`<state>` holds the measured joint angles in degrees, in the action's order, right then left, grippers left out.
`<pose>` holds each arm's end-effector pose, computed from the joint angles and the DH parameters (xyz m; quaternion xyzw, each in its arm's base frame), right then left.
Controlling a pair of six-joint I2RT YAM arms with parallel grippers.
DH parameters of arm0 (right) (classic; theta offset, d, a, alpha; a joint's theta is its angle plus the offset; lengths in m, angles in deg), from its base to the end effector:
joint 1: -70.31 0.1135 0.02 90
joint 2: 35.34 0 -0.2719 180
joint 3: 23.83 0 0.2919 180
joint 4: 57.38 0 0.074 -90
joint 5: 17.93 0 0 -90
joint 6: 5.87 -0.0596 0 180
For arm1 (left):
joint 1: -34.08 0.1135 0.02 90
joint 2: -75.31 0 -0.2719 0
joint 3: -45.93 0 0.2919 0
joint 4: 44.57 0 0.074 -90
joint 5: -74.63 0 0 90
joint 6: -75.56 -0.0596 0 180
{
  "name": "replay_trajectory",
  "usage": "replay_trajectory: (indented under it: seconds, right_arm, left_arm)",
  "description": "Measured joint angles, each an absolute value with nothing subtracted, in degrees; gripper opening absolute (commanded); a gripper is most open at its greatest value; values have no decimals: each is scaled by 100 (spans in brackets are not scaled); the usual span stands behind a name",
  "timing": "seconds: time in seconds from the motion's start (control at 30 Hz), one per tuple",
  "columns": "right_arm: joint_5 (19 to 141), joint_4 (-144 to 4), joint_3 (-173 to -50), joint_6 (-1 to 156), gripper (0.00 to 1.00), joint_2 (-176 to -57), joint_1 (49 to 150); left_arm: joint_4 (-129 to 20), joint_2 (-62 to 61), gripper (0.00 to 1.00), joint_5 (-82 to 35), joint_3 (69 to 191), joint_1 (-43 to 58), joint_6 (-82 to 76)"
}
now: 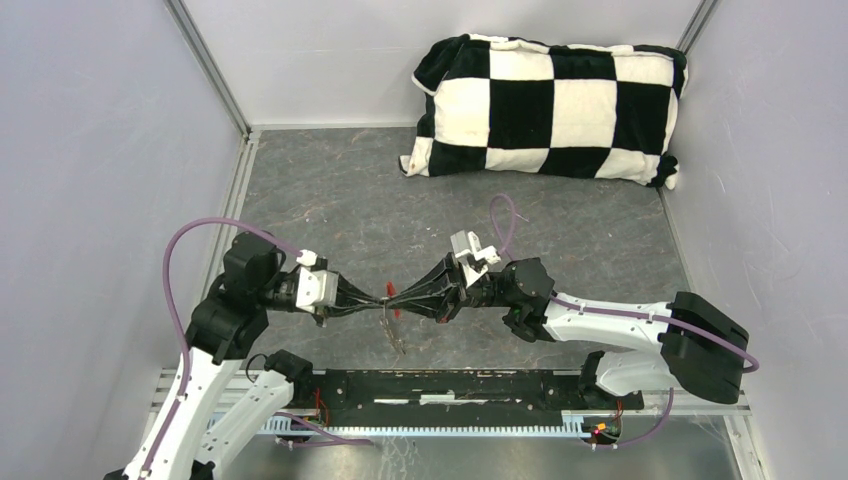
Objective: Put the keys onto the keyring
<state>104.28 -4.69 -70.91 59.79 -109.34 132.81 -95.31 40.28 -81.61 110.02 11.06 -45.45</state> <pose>0.1184 0.2962 0.2968 -0.3890 0.4059 0.6664 0.4897 0.1108 -0.1064 0.3751 0.5881 0.4781 -0.4183 0.5006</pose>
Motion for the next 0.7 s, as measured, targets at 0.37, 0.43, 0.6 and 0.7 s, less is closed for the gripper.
replay_trajectory:
  seconds: [0.37,0.43,0.6,0.7]
  right_arm:
    - [10655,-783,-7106,5966,1,-10934,13242]
    - [10664,-733,-7104,5920,1,-10934,13218]
    - [10666,-569,-7102,5798,0,-10934,13203]
    - [10681,-501,-7102,5758,1,-10934,13200]
  left_arm:
    - [-9671,3982,18,-8196,10988,1108,-4733]
    - [-9655,3949,18,-8196,10988,1108,-4687]
    - [-9404,3949,23,-8198,10986,1106,-4366]
    - [-9205,3960,24,-8191,10986,1108,-4130]
